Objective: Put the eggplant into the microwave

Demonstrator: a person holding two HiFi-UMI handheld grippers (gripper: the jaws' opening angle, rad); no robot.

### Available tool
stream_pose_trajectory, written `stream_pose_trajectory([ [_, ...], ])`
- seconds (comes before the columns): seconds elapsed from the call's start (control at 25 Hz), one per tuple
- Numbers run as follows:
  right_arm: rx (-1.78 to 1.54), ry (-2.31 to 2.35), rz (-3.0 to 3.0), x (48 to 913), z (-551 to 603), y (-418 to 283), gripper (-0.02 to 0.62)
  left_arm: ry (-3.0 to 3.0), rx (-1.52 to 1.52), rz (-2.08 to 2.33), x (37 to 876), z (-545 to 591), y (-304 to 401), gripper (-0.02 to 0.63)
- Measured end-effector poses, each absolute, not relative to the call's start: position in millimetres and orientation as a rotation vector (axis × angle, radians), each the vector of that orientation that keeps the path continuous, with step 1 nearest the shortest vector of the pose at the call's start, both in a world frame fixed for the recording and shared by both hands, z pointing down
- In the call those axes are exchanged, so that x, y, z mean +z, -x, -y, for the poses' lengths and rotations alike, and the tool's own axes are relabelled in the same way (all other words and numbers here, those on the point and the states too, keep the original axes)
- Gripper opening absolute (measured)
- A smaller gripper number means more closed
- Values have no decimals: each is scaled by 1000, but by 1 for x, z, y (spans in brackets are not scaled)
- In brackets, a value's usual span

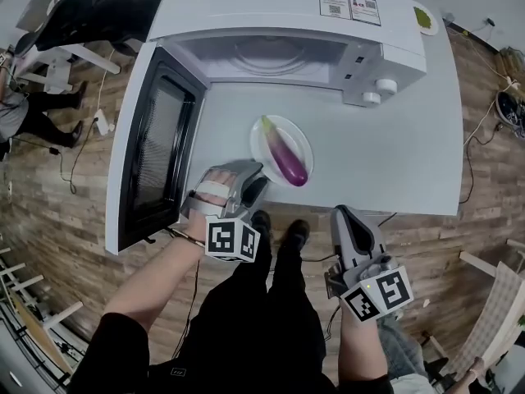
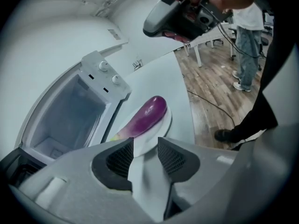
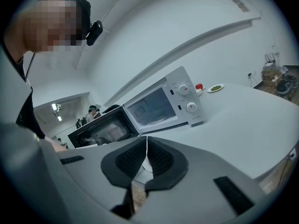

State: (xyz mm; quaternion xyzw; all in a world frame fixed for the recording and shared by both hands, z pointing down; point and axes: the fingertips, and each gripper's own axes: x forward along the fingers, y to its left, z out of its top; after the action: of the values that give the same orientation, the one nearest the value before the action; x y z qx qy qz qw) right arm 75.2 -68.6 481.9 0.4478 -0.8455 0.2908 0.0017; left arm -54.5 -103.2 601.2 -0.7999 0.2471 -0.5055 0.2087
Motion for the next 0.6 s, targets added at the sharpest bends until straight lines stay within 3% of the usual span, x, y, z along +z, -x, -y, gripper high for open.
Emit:
stream_pose_trajectory([
  [0.6, 940, -1457, 2618, 491, 61, -91, 17, 2047, -1449, -533, 625, 105, 51, 156],
])
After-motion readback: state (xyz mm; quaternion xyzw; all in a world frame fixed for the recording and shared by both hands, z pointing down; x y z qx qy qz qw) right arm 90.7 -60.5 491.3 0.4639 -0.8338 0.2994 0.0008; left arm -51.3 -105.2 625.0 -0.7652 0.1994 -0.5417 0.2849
